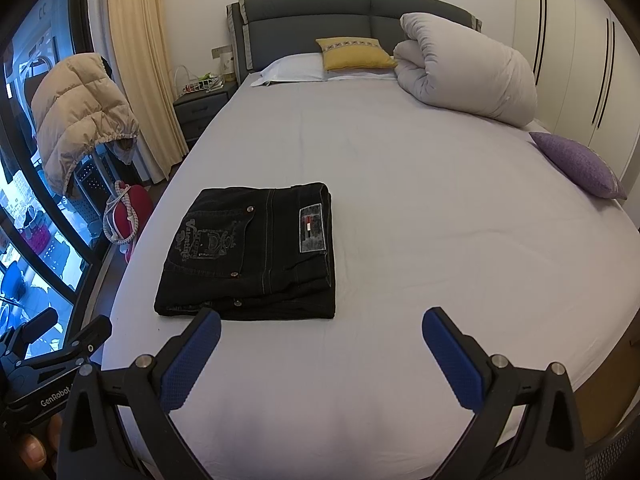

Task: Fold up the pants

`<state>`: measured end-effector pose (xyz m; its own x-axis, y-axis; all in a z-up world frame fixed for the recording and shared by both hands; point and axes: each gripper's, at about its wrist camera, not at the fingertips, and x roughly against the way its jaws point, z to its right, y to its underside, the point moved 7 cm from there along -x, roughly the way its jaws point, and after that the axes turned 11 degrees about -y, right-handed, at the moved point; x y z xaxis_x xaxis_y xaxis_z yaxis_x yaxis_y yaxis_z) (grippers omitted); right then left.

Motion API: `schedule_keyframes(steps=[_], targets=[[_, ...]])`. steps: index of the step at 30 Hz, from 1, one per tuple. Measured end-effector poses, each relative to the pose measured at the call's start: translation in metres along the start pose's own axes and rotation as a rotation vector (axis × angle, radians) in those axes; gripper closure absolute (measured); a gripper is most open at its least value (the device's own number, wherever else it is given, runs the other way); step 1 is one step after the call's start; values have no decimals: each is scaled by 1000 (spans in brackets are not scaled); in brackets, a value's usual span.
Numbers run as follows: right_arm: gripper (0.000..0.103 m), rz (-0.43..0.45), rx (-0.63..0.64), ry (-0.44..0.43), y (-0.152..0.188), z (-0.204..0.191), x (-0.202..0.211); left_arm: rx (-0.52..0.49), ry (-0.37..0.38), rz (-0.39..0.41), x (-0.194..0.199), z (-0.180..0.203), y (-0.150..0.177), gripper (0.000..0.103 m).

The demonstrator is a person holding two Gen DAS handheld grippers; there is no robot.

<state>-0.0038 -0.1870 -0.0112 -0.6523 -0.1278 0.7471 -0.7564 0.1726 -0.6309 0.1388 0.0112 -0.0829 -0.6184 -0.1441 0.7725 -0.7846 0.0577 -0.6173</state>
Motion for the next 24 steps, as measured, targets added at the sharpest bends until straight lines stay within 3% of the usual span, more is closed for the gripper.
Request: schedule_keyframes(steps=[24], targets=[[0, -10, 2, -4, 3, 3, -3, -10, 8, 0, -5, 1, 1, 0]])
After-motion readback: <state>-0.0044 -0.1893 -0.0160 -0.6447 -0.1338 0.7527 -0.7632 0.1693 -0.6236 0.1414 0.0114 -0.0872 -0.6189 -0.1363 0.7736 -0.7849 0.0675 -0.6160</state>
